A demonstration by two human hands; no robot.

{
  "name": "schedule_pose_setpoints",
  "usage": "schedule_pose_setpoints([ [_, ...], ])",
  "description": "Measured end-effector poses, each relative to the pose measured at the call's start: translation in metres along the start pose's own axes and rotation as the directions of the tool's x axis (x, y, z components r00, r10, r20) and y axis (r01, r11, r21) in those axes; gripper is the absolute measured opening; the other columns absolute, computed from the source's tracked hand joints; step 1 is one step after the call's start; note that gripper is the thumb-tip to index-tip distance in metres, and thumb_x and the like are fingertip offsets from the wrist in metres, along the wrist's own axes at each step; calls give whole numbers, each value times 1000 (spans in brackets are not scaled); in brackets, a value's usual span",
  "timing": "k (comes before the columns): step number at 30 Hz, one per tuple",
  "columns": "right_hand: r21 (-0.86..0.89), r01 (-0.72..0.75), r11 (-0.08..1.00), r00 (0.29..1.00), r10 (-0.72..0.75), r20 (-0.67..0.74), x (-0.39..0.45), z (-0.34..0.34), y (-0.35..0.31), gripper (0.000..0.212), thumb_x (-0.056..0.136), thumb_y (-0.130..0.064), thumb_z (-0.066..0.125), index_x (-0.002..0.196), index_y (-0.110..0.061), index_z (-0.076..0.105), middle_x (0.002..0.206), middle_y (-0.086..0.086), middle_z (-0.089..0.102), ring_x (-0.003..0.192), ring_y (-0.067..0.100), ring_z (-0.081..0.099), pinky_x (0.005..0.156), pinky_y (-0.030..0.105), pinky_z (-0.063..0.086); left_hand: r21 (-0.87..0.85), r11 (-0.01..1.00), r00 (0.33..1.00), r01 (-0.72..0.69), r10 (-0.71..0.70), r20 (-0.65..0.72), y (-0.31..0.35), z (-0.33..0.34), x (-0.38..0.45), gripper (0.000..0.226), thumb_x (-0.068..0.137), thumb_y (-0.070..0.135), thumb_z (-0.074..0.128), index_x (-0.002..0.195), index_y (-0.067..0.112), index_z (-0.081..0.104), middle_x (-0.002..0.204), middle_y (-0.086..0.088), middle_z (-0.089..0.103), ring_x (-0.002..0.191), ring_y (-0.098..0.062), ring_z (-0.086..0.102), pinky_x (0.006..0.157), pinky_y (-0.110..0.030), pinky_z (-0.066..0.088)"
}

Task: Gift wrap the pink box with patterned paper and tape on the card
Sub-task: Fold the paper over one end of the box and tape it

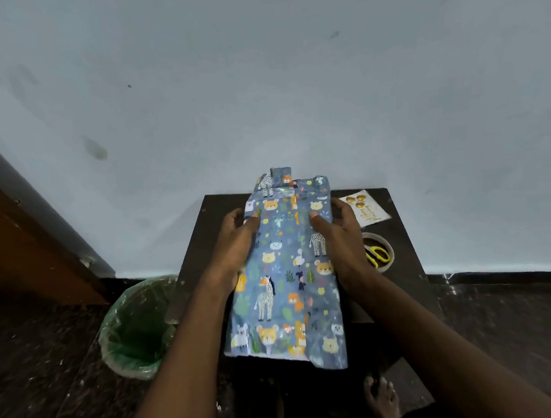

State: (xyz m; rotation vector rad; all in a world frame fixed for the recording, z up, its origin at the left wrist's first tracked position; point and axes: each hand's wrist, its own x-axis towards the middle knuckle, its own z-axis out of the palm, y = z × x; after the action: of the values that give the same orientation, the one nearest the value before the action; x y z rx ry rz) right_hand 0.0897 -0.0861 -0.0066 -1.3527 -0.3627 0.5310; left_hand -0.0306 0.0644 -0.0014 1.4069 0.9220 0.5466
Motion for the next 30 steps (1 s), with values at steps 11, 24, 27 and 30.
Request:
schedule_pose_setpoints([
  [11, 68, -365, 928, 900, 333, 281, -3, -11, -13, 45, 87, -17, 79, 127, 3, 67, 121, 26, 73, 117, 48, 67, 102, 59, 55, -355, 935, 980, 5, -75, -184, -9, 5, -5, 26, 107, 30, 64, 118, 8, 73, 113, -17, 79, 100, -36, 77, 88, -51, 64],
  [24, 276, -424, 863, 906, 409, 113, -67, -21, 4, 42, 88, -23, 81, 126, -13, 67, 114, 10, 78, 104, 29, 76, 85, 46, 63, -565, 819, 888, -101, -182, -423, -28, 34, -32, 41, 102, 13, 71, 139, 1, 57, 127, -16, 73, 91, -22, 74, 60, -24, 61],
  [27, 181, -378, 908, 924, 381, 19, -79, -17, 15, 34, 87, -4, 80, 119, -8, 70, 112, 10, 79, 99, 29, 78, 83, 46, 64, -580, 812, 891, -68, -212, -401, -32, 37, -36, 41, 100, 12, 74, 137, 4, 58, 118, -11, 71, 79, -15, 69, 59, -26, 61],
  [30, 156, -339, 928, 928, 357, -108, -78, -25, 12, 24, 84, 11, 75, 104, -3, 72, 105, 13, 79, 92, 28, 78, 69, 38, 65, -638, 769, 885, 45, -327, -331, -38, 39, -43, 40, 99, 17, 77, 134, 7, 60, 114, -10, 72, 82, -24, 70, 84, -48, 63],
])
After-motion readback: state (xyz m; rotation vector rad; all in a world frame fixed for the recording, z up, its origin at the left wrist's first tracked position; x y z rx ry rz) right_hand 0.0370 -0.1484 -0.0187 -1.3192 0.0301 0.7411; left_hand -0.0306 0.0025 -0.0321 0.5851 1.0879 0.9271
